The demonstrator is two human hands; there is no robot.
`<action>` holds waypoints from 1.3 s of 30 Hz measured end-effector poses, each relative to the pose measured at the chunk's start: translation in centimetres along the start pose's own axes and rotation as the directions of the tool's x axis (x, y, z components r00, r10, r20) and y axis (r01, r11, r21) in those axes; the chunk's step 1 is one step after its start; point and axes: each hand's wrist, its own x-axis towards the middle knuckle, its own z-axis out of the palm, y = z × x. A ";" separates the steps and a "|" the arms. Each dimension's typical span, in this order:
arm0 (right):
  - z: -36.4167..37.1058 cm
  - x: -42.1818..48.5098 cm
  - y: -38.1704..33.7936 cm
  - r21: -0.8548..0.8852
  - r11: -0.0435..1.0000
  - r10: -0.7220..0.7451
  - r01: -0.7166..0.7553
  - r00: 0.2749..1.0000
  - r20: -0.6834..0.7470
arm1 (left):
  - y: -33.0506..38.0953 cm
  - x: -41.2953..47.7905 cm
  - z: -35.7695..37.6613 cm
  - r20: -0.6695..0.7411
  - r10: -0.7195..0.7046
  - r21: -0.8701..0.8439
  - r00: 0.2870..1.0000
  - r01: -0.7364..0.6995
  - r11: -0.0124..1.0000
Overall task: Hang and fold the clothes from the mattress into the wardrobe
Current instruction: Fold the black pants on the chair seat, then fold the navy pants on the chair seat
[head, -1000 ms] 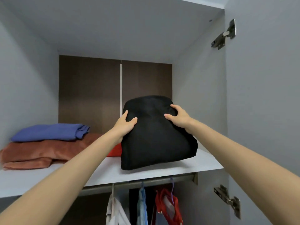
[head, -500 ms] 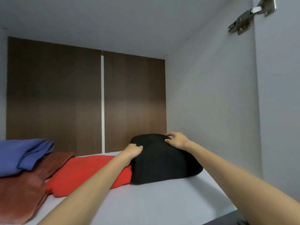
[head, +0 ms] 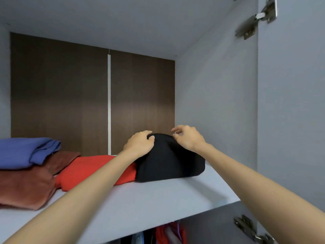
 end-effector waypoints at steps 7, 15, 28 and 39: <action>-5.7 -10.1 -0.6 0.093 0.991 -0.082 0.096 0.986 -0.144 | 5.4 -11.2 -2.4 -0.086 0.133 -0.060 0.987 -0.139 0.989; -9.6 -24.0 1.9 0.206 0.974 -0.066 0.091 0.990 -0.124 | 9.9 -26.3 -1.5 -0.115 0.112 -0.290 0.987 -0.142 0.947; -13.0 -45.9 4.0 0.190 0.975 0.121 -0.116 0.992 -0.015 | 14.0 -42.9 1.2 0.082 0.161 -0.300 0.984 -0.129 0.945; -18.6 -71.3 5.7 0.112 0.856 0.513 -0.506 0.857 -0.047 | 20.4 -59.5 7.8 0.376 0.398 -0.403 0.837 -0.238 0.883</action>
